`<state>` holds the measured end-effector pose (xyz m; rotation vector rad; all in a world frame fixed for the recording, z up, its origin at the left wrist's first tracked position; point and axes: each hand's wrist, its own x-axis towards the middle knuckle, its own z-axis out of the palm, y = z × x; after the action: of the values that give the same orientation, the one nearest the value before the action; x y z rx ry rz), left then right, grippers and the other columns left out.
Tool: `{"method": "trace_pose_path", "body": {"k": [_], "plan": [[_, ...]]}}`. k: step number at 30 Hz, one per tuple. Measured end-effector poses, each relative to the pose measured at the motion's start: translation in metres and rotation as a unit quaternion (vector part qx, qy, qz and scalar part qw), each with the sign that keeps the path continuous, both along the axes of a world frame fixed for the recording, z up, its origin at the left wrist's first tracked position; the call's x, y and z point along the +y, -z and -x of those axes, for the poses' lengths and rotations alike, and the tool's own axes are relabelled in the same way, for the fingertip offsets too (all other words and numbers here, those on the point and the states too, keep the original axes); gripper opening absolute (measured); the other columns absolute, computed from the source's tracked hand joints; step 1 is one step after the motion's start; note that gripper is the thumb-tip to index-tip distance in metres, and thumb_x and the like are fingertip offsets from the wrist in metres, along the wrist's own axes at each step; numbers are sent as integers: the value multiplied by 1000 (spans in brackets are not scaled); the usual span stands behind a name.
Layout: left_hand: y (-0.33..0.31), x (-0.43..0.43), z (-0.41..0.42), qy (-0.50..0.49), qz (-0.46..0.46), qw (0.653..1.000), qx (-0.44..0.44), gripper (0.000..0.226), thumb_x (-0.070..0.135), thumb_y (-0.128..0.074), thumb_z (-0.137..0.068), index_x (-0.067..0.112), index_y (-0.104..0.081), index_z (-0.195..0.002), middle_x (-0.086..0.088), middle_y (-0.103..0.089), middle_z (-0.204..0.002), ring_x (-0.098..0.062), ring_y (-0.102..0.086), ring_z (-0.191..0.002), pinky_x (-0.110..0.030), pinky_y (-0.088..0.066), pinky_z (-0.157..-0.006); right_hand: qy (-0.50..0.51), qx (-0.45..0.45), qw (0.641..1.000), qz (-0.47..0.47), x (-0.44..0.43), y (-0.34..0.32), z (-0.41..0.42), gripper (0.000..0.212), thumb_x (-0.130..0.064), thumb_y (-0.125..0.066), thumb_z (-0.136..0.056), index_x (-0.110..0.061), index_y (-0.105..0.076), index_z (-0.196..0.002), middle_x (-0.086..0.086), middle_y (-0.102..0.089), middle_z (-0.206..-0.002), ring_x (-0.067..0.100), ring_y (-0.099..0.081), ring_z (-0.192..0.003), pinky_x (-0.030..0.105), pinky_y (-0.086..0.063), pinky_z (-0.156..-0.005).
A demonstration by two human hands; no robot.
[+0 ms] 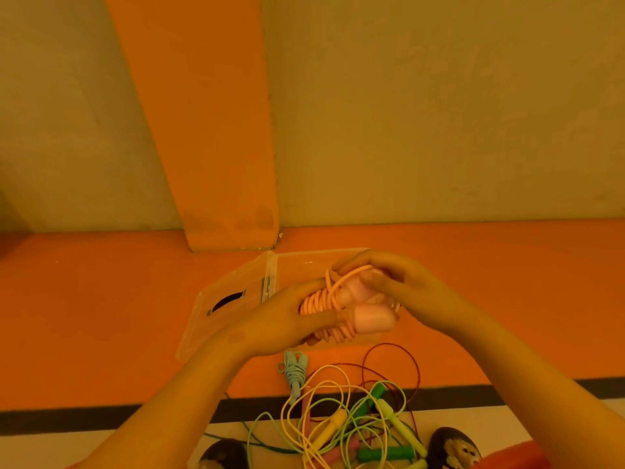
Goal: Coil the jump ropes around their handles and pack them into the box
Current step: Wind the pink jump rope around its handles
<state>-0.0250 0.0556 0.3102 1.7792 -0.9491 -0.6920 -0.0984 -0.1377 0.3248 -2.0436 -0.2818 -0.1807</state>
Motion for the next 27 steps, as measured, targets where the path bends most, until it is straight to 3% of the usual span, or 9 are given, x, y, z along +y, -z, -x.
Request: {"method": "trace_pose_path", "body": {"k": [4,8,14,18,21,24,27], "plan": [[-1,-1,3,6,-7,1000,10,18,16,-63,-90,25,-57,-105,10,-60,-54,1,-50,-43,-13,-37,-42,8,-10,998,-61,2,0,3,26,-24,-48,-90,-19,-59,-113,0,-64,-120,10,-57,-117,22,-43,-96],[-4,-2,6,5,-12,1000,12,22,18,-63,-90,36,-55,-100,7,-59,-57,-2,-51,-46,-15,-38,-43,12,-62,998,-5,3,0,4,16,-37,-56,-83,-30,-65,-95,-12,-63,-117,9,-54,-120,30,-41,-100],[-6,-1,0,-5,-14,999,51,17,19,-60,-92,31,-55,-104,6,-58,-56,-4,-50,-46,-19,-34,-43,22,-84,996,32,2,-2,5,25,-41,-59,-81,-30,-70,-102,-16,-62,-120,10,-51,-122,40,-38,-102],[-7,-3,7,23,-47,998,28,17,21,-63,-90,29,-57,-104,2,-61,-68,-5,-54,-51,-17,-40,-47,-3,-35,998,51,4,3,3,33,-42,-60,-81,-23,-67,-108,-13,-61,-124,6,-49,-125,37,-37,-106],[-6,-3,11,51,-55,997,35,22,22,-64,-90,25,-58,-111,-4,-60,-73,-6,-52,-53,-16,-40,-47,-44,24,998,24,5,2,4,45,-46,-63,-79,-20,-64,-116,-9,-62,-125,9,-52,-123,38,-39,-106],[-7,-1,9,53,-69,996,32,17,22,-64,-90,25,-59,-107,-6,-60,-76,-7,-53,-55,-16,-41,-47,-81,70,994,-15,4,0,5,62,-60,-65,-74,-18,-63,-120,-1,-61,-129,13,-53,-125,37,-39,-108],[-7,1,8,53,-78,995,25,21,22,-63,-91,24,-59,-111,-7,-62,-81,-9,-55,-59,-16,-43,-49,-91,108,989,-39,4,-3,4,65,-61,-69,-69,-21,-63,-120,-2,-61,-129,13,-53,-124,36,-39,-108]]}}
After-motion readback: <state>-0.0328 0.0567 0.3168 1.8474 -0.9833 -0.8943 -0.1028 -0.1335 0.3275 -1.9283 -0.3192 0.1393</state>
